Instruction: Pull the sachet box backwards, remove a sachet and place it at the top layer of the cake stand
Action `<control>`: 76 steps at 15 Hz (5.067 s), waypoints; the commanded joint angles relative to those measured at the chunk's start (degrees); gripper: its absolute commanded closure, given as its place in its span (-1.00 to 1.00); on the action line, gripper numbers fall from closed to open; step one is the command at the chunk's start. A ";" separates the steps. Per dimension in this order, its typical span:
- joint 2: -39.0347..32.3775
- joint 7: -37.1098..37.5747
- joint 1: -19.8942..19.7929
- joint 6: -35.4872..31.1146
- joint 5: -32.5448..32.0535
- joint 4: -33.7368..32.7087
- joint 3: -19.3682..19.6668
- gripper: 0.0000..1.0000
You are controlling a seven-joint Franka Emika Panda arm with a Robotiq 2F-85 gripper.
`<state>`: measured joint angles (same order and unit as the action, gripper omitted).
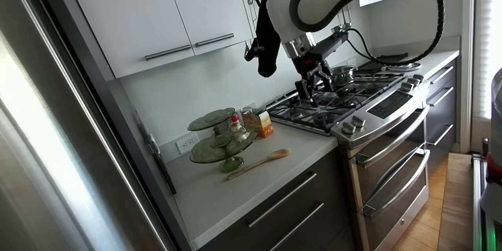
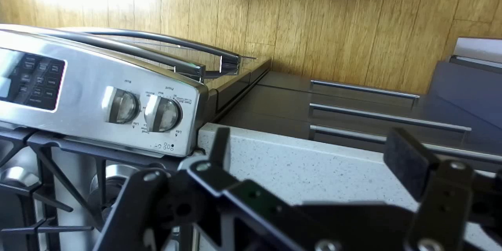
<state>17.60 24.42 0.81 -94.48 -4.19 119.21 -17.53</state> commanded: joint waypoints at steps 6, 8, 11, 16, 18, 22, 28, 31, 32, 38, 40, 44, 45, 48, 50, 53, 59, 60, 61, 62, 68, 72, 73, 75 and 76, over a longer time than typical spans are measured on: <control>-6.03 0.89 1.23 -9.16 -6.11 -4.12 2.38 -1.00; -9.01 0.49 1.20 -13.98 -7.47 -5.82 3.48 -1.00; -13.84 -0.16 1.40 -22.36 -8.11 -8.57 5.45 -1.00; -21.87 0.59 2.06 -36.52 -13.23 -13.43 8.29 -1.00; -25.01 2.50 2.63 -42.26 -17.67 -15.19 9.91 -1.00; -31.35 5.67 4.73 -48.79 -24.30 -19.97 14.07 -1.00; -32.43 4.53 6.45 -49.58 -23.93 -21.00 16.92 -1.00; -32.47 4.58 6.64 -49.57 -23.99 -21.42 16.91 -1.00; -32.47 4.59 6.67 -49.57 -23.99 -21.45 16.91 -1.00; -41.23 3.14 7.91 -56.84 -22.90 -27.02 18.72 -1.00; -44.18 2.51 8.74 -59.52 -23.69 -28.95 20.43 -1.00; -48.76 -0.55 9.56 -63.82 -22.96 -32.15 23.15 -1.00; -49.73 -1.25 9.62 -64.66 -22.58 -32.88 23.69 -1.00; -52.06 -3.88 9.44 -66.85 -21.15 -34.68 24.57 -1.00; -53.44 -6.08 9.06 -68.60 -19.75 -35.72 24.56 -0.69; -55.28 -9.41 8.83 -70.44 -17.53 -37.21 24.66 -0.20; -58.46 -13.19 9.00 -71.19 -15.48 -40.41 26.19 0.72; -58.84 -13.44 9.04 -71.03 -15.30 -40.81 26.40 0.85; -59.05 -13.79 8.92 -70.96 -15.03 -41.04 26.33 0.99; -59.20 -14.26 8.84 -70.84 -14.86 -41.25 26.20 1.00; -56.04 -14.65 9.76 -64.93 -12.95 -38.76 25.86 0.99; -51.46 -12.25 11.81 -55.21 -13.99 -35.41 26.88 0.99; -50.25 -11.83 12.06 -52.76 -14.28 -34.58 26.70 0.99; -47.65 -10.44 12.69 -48.85 -15.08 -32.41 26.46 0.99; -46.36 -9.68 12.92 -47.27 -15.31 -31.26 26.22 0.99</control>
<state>-34.25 12.17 12.26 -146.65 -18.86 81.35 8.37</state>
